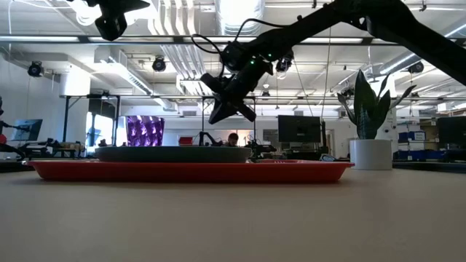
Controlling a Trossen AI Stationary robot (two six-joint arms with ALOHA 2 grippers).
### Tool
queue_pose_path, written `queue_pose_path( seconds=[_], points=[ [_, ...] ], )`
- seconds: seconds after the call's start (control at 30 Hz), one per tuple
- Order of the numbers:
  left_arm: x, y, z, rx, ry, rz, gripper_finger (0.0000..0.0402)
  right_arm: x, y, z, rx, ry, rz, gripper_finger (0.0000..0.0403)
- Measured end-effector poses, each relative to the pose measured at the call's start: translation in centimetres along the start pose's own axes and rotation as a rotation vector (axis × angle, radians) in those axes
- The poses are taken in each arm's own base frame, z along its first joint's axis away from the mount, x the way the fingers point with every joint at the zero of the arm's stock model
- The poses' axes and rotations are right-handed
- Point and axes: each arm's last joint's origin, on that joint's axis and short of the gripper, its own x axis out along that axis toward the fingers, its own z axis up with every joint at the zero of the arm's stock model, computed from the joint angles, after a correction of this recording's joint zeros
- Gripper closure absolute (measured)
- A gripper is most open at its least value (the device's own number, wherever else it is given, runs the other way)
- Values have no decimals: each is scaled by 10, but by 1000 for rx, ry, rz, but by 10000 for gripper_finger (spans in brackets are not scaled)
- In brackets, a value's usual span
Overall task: Pick and place plate/cup/fork/spoon on tray
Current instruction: Move the red tray to the center of the table
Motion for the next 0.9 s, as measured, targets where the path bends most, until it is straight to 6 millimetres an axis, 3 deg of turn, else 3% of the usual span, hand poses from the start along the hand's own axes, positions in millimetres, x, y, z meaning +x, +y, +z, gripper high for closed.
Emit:
queue_pose_path(
  seconds=[0.9],
  points=[
    [0,0,0,-4,1,0,322,0,2,-1,-17,10,22,394]
  ],
)
